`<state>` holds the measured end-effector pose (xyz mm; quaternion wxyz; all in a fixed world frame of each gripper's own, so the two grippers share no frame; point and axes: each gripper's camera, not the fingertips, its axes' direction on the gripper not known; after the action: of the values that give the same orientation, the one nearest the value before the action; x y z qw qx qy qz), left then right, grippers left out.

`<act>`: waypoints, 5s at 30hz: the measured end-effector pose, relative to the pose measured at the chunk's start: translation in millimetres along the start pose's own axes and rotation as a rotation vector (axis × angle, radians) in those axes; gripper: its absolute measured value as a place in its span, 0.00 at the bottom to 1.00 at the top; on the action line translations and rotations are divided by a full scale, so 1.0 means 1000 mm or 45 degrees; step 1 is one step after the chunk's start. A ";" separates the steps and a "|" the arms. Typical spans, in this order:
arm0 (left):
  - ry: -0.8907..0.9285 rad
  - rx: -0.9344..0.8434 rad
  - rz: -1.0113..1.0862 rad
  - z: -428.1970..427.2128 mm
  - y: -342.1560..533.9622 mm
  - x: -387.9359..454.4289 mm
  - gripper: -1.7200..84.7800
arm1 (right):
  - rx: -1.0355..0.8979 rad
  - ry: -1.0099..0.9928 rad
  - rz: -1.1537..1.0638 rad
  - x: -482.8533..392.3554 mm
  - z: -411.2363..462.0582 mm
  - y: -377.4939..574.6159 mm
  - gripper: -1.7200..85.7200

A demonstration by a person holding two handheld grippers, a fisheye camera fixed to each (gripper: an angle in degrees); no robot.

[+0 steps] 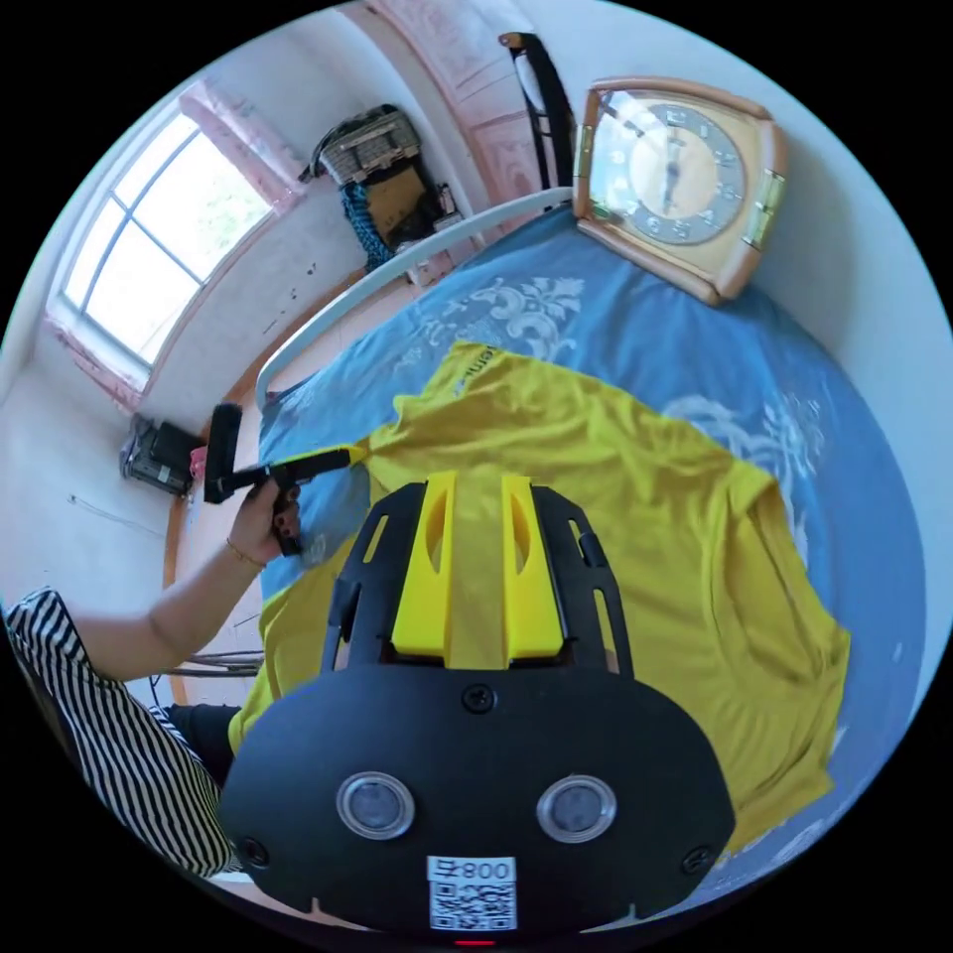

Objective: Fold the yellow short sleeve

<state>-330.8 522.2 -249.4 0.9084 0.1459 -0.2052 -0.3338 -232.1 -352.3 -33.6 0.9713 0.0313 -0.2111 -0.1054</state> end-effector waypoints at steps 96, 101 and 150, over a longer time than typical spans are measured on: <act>-0.019 -0.213 0.564 -0.079 0.084 0.228 0.04 | 0.051 0.123 0.171 0.170 -0.003 -0.247 0.07; 0.065 -0.176 0.682 -0.092 0.099 0.260 0.09 | 0.097 0.069 0.053 0.145 -0.035 -0.160 0.07; 0.180 -0.469 0.559 -0.136 0.233 0.183 0.05 | 0.169 -0.012 0.649 0.069 -0.071 0.530 0.02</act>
<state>-12.5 589.1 -223.9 0.9821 -0.0467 -0.1042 -0.1499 -39.1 150.8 -14.8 0.9612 0.0404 -0.2232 0.1568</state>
